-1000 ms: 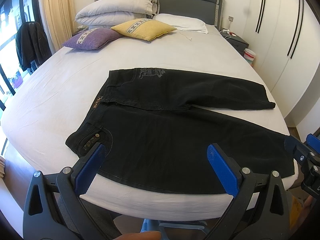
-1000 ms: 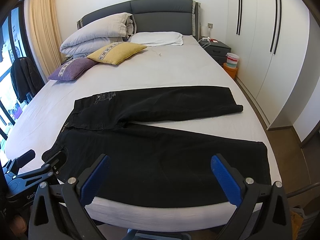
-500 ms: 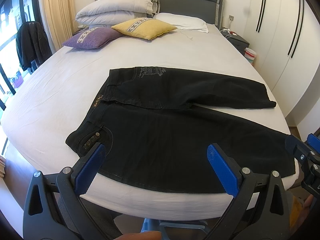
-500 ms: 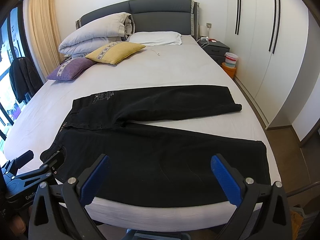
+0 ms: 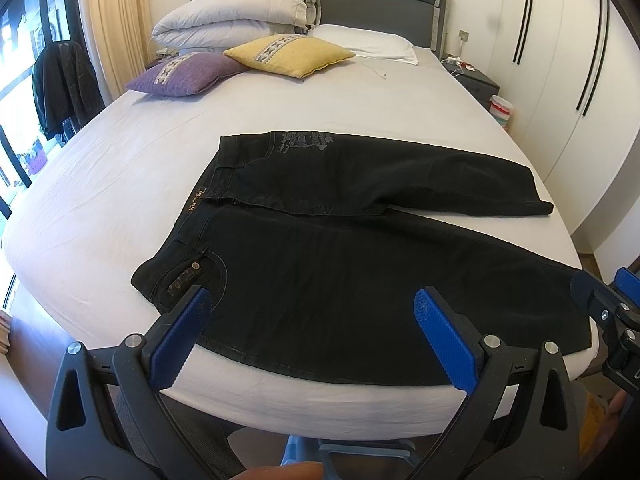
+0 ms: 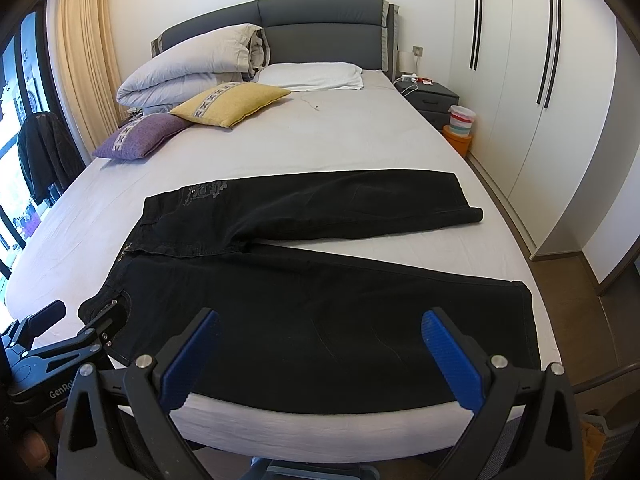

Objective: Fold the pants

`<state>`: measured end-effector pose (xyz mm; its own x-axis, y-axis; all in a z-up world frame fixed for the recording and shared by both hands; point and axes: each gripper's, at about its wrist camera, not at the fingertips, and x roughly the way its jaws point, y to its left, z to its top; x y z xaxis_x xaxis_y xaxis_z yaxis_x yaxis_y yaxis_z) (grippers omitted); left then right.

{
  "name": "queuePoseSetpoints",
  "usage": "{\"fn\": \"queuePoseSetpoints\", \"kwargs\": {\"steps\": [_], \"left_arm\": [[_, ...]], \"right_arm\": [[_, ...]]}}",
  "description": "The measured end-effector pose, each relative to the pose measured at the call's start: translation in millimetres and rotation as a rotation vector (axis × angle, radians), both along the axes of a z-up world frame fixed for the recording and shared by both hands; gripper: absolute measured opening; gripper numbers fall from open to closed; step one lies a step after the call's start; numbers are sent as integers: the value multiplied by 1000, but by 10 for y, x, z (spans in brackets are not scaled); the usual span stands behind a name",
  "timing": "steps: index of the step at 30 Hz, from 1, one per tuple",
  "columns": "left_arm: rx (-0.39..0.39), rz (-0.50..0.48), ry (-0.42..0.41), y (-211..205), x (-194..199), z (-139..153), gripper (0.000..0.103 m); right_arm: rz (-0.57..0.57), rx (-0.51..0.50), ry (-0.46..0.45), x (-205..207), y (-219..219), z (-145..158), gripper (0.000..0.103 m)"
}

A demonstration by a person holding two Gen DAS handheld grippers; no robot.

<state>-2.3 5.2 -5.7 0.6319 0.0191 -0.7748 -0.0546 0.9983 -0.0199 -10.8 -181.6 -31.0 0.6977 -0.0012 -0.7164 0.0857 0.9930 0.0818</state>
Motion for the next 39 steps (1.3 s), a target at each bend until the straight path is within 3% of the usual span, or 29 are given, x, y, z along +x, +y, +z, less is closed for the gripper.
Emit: {"fn": "queuePoseSetpoints", "kwargs": {"steps": [17, 22, 27, 30, 32, 36, 39], "left_arm": [[3, -7, -14, 121, 122, -159, 103], [-7, -93, -14, 214, 348, -240, 103], [-61, -205, -39, 542, 890, -236, 103], [7, -260, -49, 719, 1322, -220, 103], [82, -323, 16, 765, 1717, -256, 103], [114, -490, 27, 837, 2485, -264, 103], [184, -618, 77, 799, 3098, -420, 103]], "right_arm": [[16, 8, 35, 123, -5, -171, 103], [102, 31, 24, 272, -29, -201, 103], [266, 76, -30, 678, -180, -121, 103], [382, 62, -84, 1024, -262, -38, 103], [487, 17, -100, 1314, -282, -24, 103], [702, -48, -40, 1865, -289, -106, 103], [775, -31, 6, 2196, -363, -204, 100]]}}
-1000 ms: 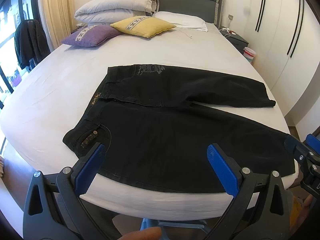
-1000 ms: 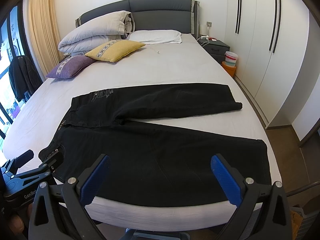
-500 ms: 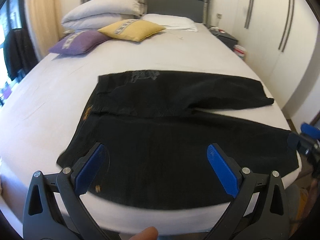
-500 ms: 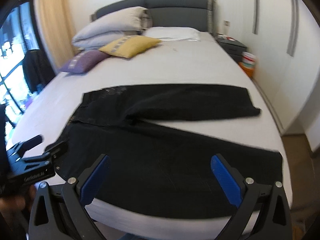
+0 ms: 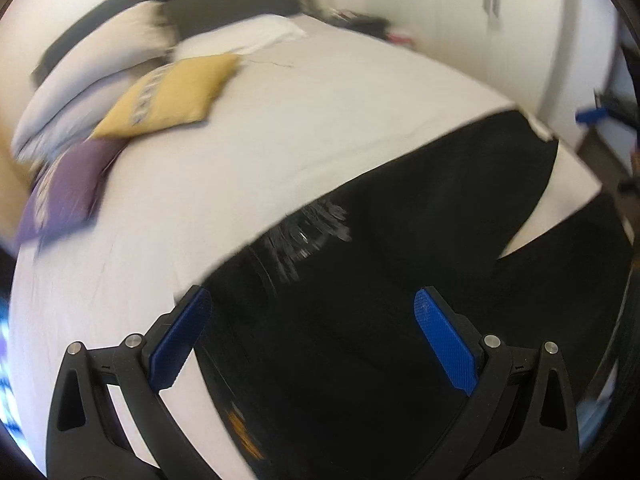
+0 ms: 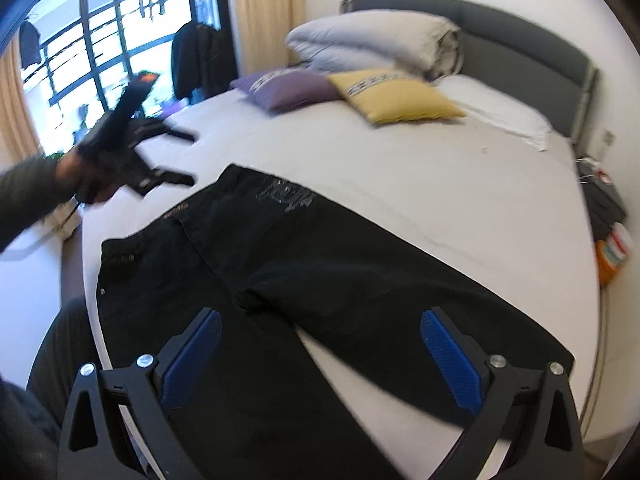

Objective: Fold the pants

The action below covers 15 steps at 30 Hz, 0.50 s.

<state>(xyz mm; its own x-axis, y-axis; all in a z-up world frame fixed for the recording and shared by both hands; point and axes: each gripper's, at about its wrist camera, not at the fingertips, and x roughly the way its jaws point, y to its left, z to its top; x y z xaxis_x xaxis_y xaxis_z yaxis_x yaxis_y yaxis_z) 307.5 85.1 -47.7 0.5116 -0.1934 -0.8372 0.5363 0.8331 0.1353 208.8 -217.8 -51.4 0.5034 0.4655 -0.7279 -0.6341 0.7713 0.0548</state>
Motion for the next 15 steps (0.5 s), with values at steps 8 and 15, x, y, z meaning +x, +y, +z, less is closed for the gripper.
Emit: {"fn": "queuePoseSetpoints", "kwargs": {"steps": [8, 15], "left_arm": [[96, -126, 220, 10, 1272, -758, 61], [112, -149, 354, 101, 1718, -1175, 60]], "right_arm": [[95, -53, 80, 857, -223, -427, 85], [137, -42, 134, 1237, -326, -748, 81]]}}
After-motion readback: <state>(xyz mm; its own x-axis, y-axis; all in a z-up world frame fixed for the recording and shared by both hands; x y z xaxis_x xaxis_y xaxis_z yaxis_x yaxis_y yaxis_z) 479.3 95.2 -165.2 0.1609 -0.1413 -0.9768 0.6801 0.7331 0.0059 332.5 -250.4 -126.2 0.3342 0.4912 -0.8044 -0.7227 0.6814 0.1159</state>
